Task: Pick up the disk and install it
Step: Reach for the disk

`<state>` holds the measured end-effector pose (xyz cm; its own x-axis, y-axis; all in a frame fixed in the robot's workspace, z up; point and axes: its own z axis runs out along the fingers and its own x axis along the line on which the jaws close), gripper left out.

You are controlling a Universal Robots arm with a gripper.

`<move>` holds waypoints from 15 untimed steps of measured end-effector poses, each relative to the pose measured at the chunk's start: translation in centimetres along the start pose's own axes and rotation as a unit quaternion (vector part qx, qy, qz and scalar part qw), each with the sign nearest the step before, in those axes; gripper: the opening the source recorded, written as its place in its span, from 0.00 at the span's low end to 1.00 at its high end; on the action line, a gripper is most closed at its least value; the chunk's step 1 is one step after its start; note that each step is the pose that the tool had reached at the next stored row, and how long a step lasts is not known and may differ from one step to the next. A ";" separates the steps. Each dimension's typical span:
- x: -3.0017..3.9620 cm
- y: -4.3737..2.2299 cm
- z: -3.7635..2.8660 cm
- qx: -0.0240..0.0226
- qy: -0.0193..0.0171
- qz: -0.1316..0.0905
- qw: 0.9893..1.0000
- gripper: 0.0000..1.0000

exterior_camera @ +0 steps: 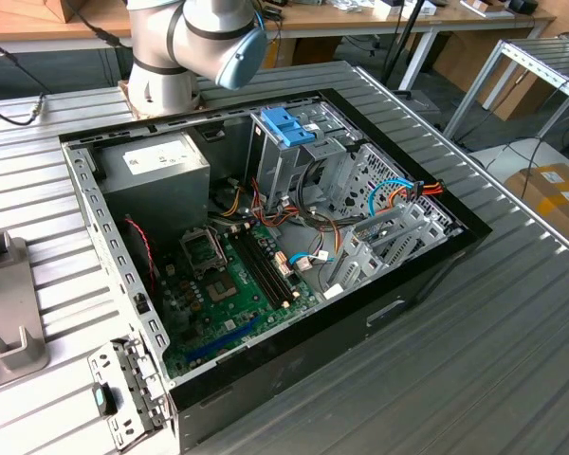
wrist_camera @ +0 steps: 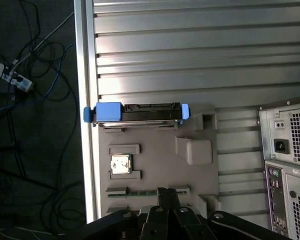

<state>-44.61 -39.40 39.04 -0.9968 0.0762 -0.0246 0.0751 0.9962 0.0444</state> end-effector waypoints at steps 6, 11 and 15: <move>0.34 0.36 0.04 0.000 0.000 0.000 1.000 0.10; 0.67 0.55 0.10 0.000 0.000 0.000 1.000 0.10; 1.15 0.91 0.16 0.000 0.000 0.000 1.000 0.10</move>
<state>-45.68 -38.39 38.89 -0.9968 0.0762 -0.0245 0.0751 0.9962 0.0444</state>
